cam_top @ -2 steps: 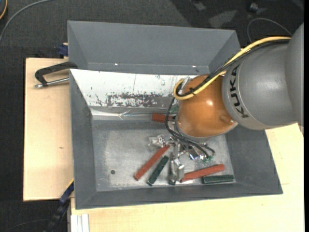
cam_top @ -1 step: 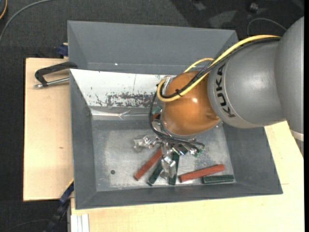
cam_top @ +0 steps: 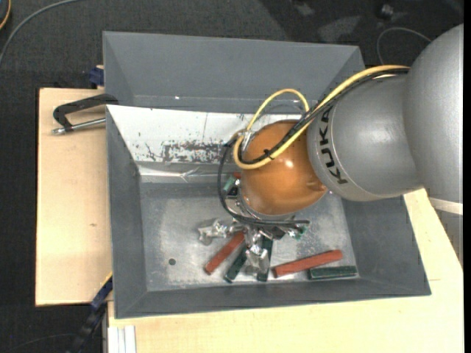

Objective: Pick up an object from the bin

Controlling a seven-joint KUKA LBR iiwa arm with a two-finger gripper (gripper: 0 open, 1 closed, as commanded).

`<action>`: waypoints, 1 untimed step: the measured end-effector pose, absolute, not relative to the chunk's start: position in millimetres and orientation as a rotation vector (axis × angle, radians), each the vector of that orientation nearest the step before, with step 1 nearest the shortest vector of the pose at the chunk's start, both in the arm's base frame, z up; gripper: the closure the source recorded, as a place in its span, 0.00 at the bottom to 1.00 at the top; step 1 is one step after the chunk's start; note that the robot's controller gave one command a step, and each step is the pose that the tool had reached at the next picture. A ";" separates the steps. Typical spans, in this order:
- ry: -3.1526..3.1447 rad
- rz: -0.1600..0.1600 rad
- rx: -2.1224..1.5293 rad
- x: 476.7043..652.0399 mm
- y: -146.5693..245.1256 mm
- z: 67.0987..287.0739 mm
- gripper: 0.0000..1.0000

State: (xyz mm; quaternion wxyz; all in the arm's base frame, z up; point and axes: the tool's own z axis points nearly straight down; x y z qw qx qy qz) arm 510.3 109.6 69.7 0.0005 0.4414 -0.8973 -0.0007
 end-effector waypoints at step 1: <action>-2.634 -0.001 1.712 494.4 104.6 70.4 0.00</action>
Offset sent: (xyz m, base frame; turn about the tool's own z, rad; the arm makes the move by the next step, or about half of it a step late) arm -0.0163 -0.0060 0.0003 -0.2405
